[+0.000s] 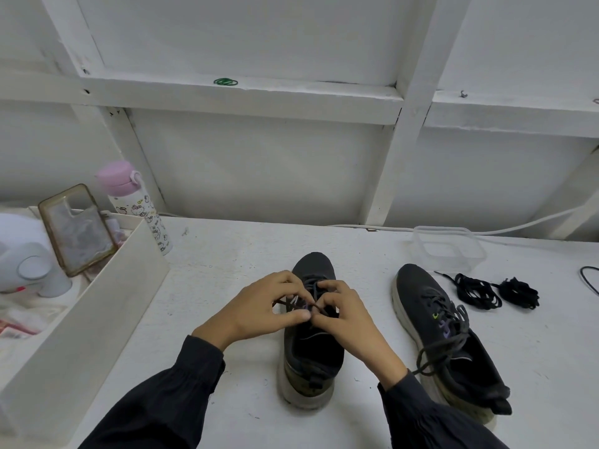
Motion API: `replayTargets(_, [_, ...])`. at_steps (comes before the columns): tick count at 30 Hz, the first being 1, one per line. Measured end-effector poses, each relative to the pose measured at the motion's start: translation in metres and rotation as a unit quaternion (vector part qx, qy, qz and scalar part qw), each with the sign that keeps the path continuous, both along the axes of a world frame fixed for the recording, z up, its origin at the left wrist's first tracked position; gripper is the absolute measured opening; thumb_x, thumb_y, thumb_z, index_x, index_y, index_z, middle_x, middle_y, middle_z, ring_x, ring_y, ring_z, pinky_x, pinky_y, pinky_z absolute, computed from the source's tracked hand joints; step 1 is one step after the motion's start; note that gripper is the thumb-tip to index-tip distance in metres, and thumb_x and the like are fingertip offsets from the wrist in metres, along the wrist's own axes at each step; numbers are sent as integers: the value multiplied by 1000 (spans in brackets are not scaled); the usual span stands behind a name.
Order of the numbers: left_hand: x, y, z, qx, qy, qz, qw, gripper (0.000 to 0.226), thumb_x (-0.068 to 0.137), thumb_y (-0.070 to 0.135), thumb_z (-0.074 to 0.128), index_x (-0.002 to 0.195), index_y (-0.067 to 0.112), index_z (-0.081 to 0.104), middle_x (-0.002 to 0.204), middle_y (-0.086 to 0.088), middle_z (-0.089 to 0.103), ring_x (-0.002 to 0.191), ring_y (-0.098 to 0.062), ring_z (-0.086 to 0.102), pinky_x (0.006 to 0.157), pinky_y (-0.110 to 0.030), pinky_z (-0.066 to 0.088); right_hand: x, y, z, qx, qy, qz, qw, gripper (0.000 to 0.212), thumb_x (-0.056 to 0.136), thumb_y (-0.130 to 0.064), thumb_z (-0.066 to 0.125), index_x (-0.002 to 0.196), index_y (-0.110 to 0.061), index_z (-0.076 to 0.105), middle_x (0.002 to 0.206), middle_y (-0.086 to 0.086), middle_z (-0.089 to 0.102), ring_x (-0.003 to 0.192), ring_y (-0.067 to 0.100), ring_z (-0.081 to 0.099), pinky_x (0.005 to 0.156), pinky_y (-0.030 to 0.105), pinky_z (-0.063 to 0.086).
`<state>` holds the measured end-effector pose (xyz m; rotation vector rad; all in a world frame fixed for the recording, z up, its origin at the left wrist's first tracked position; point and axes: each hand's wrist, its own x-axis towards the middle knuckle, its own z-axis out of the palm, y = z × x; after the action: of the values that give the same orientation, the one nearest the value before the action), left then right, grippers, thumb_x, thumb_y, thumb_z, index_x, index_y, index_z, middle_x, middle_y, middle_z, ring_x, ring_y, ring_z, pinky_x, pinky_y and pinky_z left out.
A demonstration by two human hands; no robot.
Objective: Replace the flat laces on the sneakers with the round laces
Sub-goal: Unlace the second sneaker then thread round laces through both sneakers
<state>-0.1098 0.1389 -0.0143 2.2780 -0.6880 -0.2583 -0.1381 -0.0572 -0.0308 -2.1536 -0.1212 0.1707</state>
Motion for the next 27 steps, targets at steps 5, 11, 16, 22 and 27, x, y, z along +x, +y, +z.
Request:
replayTargets(5, [-2,1,-5,46,-62,2,997,29,77,53,67,105,47,59,119,28,47,111,0,46,89,-28,44,0,1,7,-30,-28,12,999,23,82,-20,72,62,-26,61,133,-20,40,125,6,33,99,33,33])
replayTargets(11, [-3,7,-8,49,-60,17,997,27,77,56,64,101,51,55,119,28,46,114,1,42,92,-30,42,5,-13,26,35,-9,-13,999,8,79,-14,76,71,-15,75,118,-17,58,108,2,54,89,30,45])
replayTargets(16, [-5,2,-9,39,-50,20,998,27,76,53,64,101,50,55,118,27,47,114,0,43,93,-31,42,8,-22,44,134,21,-52,989,15,80,11,68,72,-1,69,77,17,68,53,11,59,49,21,50])
replayTargets(22, [-6,-3,-10,51,-79,42,995,25,73,53,60,97,48,56,116,30,46,111,3,41,91,-31,43,10,-12,42,196,-23,-50,979,27,82,12,66,66,-10,69,72,7,66,59,21,66,62,32,59])
replayTargets(27, [-7,-8,-13,-18,-77,56,995,32,82,65,53,99,40,65,114,27,52,113,1,46,92,-23,40,10,-11,46,230,19,-8,973,17,85,9,65,77,-4,72,72,12,71,64,22,69,63,26,58])
